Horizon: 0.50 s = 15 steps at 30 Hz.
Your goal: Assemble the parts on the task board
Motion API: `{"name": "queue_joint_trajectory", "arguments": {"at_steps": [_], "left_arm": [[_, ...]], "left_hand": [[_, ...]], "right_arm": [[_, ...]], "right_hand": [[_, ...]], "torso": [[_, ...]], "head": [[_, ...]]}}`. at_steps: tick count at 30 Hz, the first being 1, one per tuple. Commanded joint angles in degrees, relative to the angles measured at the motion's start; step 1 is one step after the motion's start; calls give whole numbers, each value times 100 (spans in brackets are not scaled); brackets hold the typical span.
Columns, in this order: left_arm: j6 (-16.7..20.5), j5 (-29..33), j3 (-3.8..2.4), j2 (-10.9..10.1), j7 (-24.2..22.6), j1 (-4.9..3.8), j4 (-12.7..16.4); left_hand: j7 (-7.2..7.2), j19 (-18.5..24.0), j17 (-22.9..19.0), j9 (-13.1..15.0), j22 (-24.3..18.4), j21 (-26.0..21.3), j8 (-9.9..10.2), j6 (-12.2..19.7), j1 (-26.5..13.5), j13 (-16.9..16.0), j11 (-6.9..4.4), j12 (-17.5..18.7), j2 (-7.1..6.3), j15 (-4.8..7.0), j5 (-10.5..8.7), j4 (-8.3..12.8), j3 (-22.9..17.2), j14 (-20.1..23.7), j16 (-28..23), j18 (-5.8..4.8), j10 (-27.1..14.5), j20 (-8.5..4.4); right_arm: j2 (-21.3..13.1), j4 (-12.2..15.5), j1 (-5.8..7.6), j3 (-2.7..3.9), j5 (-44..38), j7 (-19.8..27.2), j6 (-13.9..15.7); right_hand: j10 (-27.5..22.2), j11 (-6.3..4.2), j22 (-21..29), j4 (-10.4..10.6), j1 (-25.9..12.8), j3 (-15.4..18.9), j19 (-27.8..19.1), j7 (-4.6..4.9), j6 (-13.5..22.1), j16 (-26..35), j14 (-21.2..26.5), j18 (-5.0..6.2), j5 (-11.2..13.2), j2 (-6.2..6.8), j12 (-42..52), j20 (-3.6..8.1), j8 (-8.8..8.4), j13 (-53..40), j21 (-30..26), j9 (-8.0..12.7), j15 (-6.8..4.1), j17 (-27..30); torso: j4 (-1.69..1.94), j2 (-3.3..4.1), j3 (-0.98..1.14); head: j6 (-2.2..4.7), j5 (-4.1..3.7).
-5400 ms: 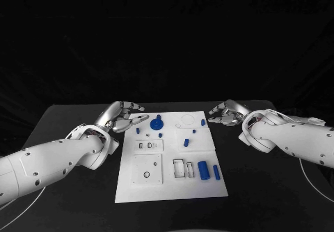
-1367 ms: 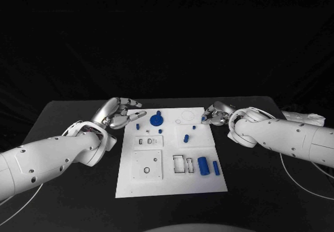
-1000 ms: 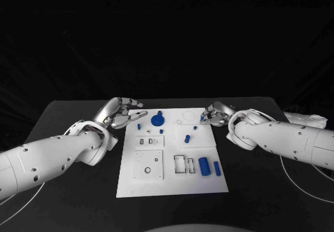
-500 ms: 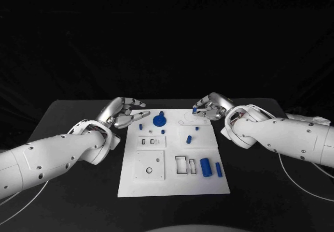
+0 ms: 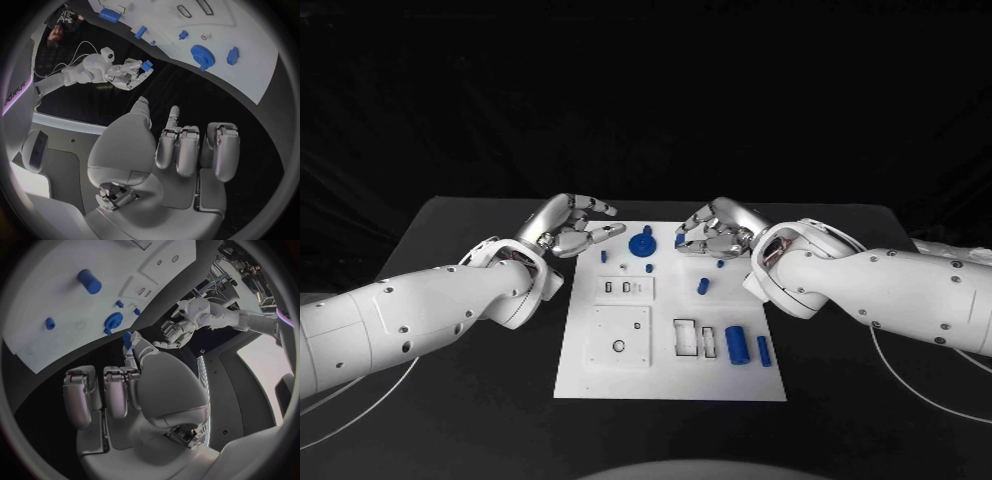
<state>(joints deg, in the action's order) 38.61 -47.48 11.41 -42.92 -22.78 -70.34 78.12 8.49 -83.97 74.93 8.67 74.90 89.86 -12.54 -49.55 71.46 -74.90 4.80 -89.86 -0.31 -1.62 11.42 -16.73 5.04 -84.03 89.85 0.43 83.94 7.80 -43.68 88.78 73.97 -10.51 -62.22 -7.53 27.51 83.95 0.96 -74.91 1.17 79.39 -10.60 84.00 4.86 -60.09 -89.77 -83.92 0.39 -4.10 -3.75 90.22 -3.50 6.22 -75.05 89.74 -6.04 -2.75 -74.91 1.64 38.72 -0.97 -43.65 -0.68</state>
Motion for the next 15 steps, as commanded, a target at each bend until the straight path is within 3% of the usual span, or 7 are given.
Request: {"name": "queue_joint_trajectory", "arguments": {"at_steps": [1, 8, 15], "left_arm": [[-14, -12, -4, 15, -71, 0, 6], [-10, -13, -4, 12, -69, 1, 10], [-5, -17, -4, 4, -68, 1, 18]], "left_hand": [[-10, -603, 1507, -4, 1510, 14, 25, -33, -7, -1510, -12, -14, 57, 38, 35, 4, 27, -597, 15, -43, 606, 19], [-10, -603, 1507, -4, 1510, 14, 25, -33, -7, -1510, -12, -14, 57, 38, 35, 4, 27, -597, 15, -43, 606, 19], [-10, -603, 1507, -4, 1510, 14, 25, -33, -7, -1510, -12, -14, 57, 38, 35, 4, 27, -597, 15, -43, 606, 19]], "right_arm": [[91, 47, 2, 0, 21, -265, -386], [361, 54, -40, 0, -31, -663, -574], [621, 31, -140, 0, -64, -874, -545]], "right_hand": [[605, 38, -1509, -20, 109, -6, 600, -8, -201, -23, -608, -39, -25, -102, -22, -34, 30, -1495, 26, -73, 30, -1509], [605, 54, -1509, -38, 129, -11, 600, 16, -200, -23, -608, -39, -48, -110, -22, -44, 12, -1495, 26, -67, 40, -1509], [605, 64, -1509, -38, 124, -5, 600, 28, -198, -23, -608, -39, -48, -106, -22, -47, 5, -1495, 26, -65, 44, -1509]], "torso": [[12, -3, 0], [4, 4, 1], [2, 10, 4]], "head": [[-13, 24], [-27, 47], [-25, 40]]}}
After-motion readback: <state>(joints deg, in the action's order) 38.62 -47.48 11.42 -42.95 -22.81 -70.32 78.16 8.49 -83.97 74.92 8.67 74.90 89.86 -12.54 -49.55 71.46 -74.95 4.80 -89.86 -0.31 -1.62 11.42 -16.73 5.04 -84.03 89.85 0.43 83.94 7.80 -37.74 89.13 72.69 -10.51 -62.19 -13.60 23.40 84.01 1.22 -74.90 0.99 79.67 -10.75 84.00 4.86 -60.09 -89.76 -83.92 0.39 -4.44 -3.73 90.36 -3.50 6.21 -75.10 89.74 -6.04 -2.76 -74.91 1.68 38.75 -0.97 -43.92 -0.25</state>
